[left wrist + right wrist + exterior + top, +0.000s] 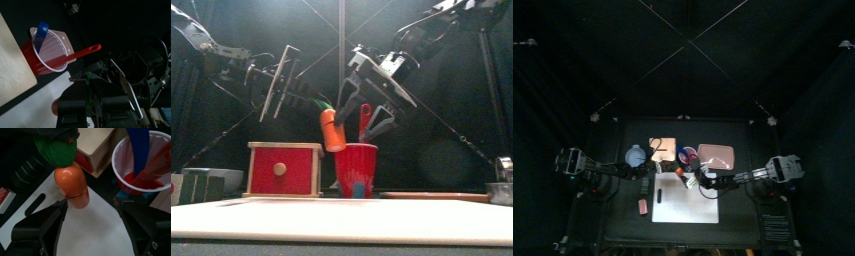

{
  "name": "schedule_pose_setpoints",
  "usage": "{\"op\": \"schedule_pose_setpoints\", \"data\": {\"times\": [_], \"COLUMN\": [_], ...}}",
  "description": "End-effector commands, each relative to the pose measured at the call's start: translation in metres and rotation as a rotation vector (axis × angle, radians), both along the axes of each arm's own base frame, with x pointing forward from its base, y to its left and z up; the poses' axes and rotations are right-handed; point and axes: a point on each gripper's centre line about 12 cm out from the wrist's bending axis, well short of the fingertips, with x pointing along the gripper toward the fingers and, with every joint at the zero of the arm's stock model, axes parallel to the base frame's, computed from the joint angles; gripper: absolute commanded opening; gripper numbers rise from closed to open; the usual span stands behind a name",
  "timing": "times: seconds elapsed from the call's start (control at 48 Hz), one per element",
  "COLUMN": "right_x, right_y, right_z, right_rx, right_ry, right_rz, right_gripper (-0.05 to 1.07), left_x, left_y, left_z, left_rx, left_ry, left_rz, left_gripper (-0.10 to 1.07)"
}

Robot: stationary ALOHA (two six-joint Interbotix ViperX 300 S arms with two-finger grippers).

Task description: Split carrot and put carrot top in bowl

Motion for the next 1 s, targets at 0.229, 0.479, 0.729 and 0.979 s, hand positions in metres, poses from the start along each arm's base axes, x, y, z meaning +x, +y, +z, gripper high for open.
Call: {"op": "schedule_pose_setpoints", "data": {"times": [0.229,0.479,0.729,0.979], "right_x": [0.021,0.025,0.030,0.031], "right_y": [0.005,0.001,0.000,0.001], "right_z": [0.013,0.013,0.014,0.012], "right_rx": [-0.022,-0.049,-0.061,-0.045], "right_ry": [-0.046,-0.048,-0.053,-0.053], "right_rz": [0.021,0.025,0.031,0.019], "right_gripper": [1.02,1.01,0.88,0.77], "left_x": [0.000,0.001,0.001,0.000], "left_y": [0.005,0.006,0.005,0.005], "left_z": [0.019,0.021,0.020,0.019], "left_rx": [0.015,0.014,0.013,0.013], "left_ry": [-0.099,-0.108,-0.107,-0.104], "left_rz": [0.051,0.058,0.056,0.056], "left_gripper": [0.40,0.40,0.40,0.40]}}
